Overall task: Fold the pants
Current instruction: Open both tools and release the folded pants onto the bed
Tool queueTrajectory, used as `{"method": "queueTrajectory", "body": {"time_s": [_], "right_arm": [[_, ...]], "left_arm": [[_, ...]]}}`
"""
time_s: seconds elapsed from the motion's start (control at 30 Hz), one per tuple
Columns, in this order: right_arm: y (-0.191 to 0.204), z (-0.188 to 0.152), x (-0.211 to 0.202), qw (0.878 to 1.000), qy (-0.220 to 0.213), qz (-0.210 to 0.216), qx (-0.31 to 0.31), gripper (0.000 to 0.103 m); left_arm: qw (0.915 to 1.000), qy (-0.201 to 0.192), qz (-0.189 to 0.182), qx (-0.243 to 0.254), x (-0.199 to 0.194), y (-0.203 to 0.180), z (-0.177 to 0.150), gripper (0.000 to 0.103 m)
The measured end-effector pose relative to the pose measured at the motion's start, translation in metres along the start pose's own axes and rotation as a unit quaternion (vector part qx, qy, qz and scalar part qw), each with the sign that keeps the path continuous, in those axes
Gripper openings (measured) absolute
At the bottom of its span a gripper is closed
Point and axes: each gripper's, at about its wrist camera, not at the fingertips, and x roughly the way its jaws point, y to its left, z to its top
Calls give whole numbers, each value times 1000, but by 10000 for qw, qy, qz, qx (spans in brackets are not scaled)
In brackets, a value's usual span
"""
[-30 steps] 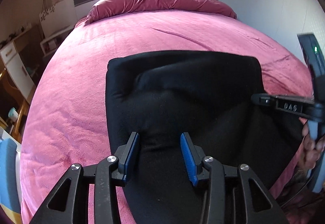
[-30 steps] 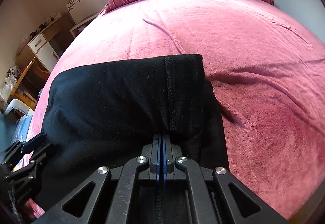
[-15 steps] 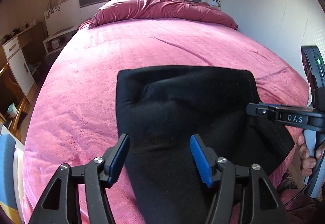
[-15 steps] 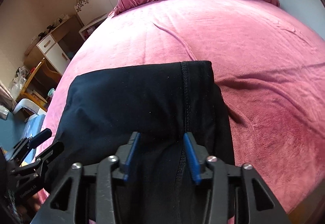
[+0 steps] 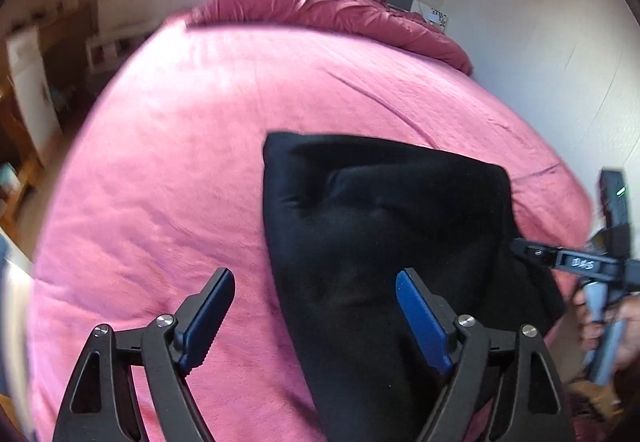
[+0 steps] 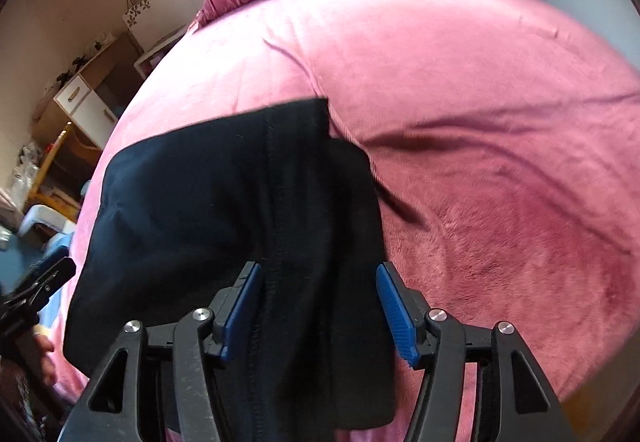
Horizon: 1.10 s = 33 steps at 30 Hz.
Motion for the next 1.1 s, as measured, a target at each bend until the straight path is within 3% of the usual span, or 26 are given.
{"method": "queueTrajectory", "body": {"time_s": [0.17,0.23,0.3,0.37,0.43,0.5,0.6,0.7,0.83,1.1], "right_arm": [[-31,14,16,9957,247,756,485,68],[-44,16,26,9912,405,1031,723,68],[-50,15,34,9884,490,1223,757,67],[-49,14,35,9882,462,1287,693,58],[-46,14,29,9877,416,1337,702,49],[-35,16,18,9878,330,1409,581,43],[-18,26,1,9862,154,1601,386,40],[9,49,-4,9835,5,1806,116,40],[50,87,18,9788,-40,2046,-117,40],[117,157,105,9776,256,2078,-202,41]], "left_arm": [[9947,566,-693,-507,32,19,8,83],[9898,816,-907,-737,47,24,6,73],[9839,987,-1171,-917,57,26,5,70],[9822,982,-1329,-892,58,24,5,64],[9816,918,-1434,-864,54,24,6,48],[9797,804,-1614,-878,42,26,11,40],[9789,565,-1806,-777,20,26,21,38],[9818,214,-1771,-644,-3,30,37,37],[9855,-215,-1476,-810,-22,63,67,38],[9917,-331,-568,-1102,-6,133,110,39]]}}
